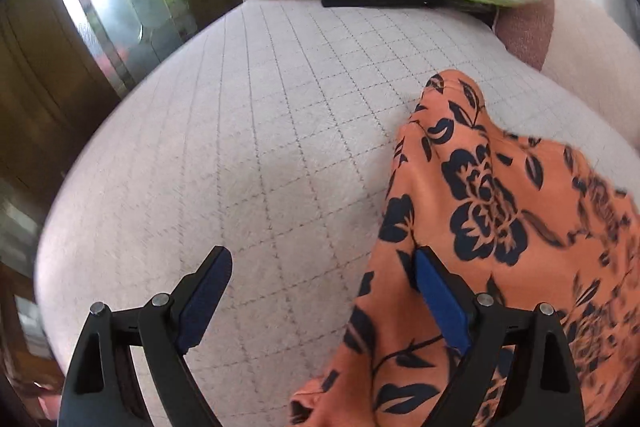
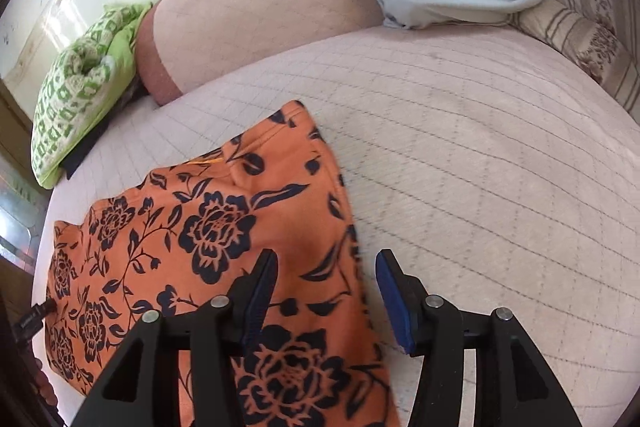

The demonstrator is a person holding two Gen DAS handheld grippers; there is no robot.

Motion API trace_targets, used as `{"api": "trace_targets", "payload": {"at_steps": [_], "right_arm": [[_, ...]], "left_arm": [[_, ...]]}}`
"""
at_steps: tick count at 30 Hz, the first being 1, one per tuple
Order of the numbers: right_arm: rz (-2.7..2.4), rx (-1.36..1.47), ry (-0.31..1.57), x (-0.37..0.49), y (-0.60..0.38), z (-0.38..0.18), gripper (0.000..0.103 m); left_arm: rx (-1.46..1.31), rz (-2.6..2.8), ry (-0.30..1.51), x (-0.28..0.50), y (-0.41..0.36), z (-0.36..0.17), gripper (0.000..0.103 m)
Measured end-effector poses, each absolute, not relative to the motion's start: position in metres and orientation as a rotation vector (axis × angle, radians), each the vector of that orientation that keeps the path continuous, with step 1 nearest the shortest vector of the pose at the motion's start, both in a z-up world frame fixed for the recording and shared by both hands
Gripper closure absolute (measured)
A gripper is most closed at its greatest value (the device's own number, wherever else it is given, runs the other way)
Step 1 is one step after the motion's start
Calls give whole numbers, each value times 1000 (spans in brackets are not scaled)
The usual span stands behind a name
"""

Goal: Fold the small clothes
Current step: 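Move the left gripper to the folded dress edge, then grasp the folded dress edge with the left gripper while the right gripper grasps it too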

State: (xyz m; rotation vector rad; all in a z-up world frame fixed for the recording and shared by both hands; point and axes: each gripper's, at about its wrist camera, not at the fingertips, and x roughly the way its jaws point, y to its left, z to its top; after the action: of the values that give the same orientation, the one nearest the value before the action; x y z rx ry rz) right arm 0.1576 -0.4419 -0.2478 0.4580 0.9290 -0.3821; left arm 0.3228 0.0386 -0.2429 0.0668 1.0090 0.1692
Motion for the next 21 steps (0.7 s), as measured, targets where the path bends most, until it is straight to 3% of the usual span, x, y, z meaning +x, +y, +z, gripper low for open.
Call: {"api": "trace_targets", "payload": {"at_steps": [4,12,16,21], "right_arm": [[-397,456,1032,160,-441,-273,48],[-338,460,912,159,-435,-245,48],[-312,496,926,162,-433,-246,48],[-262,547,922,159,-451,-250,44]], "left_arm": [[239,195,960,312,18,-252,10],[272,199,886,299,9,-222,10],[165,160,877,302,33,-208,10],[-128,50,1033,303,87,-226,10]]}}
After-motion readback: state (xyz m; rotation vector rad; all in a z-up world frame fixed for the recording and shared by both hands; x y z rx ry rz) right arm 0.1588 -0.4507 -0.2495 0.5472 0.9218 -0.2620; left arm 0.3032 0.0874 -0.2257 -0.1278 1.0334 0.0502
